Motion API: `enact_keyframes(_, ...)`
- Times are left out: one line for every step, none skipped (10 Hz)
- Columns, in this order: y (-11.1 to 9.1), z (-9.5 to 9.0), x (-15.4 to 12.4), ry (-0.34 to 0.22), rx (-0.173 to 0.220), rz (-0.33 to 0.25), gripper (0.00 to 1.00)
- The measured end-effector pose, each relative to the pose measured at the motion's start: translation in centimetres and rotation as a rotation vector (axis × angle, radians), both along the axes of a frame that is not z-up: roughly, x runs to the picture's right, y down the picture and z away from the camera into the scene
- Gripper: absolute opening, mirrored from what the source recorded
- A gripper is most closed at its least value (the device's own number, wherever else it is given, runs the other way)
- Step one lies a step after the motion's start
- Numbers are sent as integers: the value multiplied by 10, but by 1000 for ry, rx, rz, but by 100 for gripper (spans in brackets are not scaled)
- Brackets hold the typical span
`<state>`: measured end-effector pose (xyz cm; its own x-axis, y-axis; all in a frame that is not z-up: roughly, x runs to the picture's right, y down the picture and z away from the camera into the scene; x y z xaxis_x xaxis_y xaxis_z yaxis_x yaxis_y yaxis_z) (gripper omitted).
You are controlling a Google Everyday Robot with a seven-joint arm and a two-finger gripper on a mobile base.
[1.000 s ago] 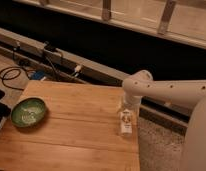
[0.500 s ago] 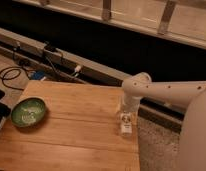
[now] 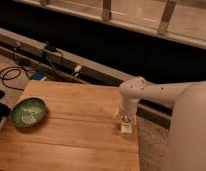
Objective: Place the bottle in the ceramic bowl
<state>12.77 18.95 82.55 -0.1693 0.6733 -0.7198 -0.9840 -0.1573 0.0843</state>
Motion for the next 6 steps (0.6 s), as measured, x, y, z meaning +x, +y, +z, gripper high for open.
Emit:
enact_keyframes(6,5,-2,-2,-19,-7,65)
enact_keyframes(15,10,0,3,-41,0,62)
enact_keyframes(19,13,2,4,-52,6,56)
enact_keyframes(19,13,3,1,-43,19,46)
enact_keyframes(17,10,4,-4,-28,32,35)
enact_keyframes(16,6,7,-5,-21,43,26)
